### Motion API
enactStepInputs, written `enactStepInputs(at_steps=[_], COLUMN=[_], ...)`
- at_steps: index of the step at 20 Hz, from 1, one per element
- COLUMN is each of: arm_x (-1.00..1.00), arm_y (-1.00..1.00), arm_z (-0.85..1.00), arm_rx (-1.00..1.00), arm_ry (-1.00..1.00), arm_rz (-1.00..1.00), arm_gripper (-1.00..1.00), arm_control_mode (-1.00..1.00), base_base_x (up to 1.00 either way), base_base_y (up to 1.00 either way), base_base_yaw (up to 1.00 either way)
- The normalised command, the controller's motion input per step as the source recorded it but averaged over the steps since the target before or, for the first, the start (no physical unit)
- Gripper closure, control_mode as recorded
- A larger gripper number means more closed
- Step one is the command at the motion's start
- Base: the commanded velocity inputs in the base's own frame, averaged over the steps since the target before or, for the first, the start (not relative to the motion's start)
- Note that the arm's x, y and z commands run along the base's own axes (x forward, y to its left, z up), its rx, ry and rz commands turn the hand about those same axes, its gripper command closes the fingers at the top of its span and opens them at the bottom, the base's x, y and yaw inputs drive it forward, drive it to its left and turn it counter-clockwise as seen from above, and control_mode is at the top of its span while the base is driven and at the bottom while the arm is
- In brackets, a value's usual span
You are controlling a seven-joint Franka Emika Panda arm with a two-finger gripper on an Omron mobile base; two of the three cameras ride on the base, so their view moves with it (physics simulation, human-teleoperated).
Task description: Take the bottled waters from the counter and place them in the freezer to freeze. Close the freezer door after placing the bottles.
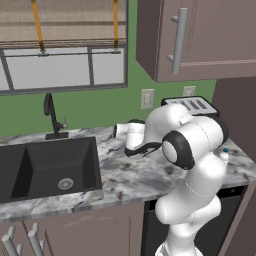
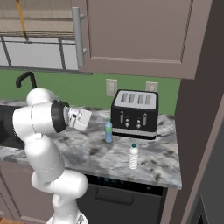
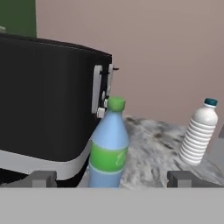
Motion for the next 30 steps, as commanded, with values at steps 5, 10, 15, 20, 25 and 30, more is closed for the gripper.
enactStepInputs(at_steps=[5,10,15,20,25,30], arm_x=[0.0,-0.02,-0.2,-0.2,-0.04,0.0], arm_y=[-0.28,-0.12,-0.07,-0.03,-0.05,-0.05], arm_z=[0.0,-0.02,-0.08,-0.07,-0.02,-0.04], arm_rx=[0.0,0.0,0.0,0.0,0.0,0.0], arm_ry=[-0.09,-0.09,-0.11,-0.09,-0.06,-0.01], arm_rz=[0.0,0.0,0.0,0.0,0.0,0.0], arm_gripper=[-1.0,-1.0,-1.0,-1.0,-1.0,-1.0], arm_control_mode=[-1.0,-1.0,-1.0,-1.0,-1.0,-1.0], base_base_x=[0.0,0.0,0.0,0.0,0.0,0.0], base_base_y=[0.0,0.0,0.0,0.0,0.0,0.0], base_base_yaw=[0.0,0.0,0.0,0.0,0.0,0.0])
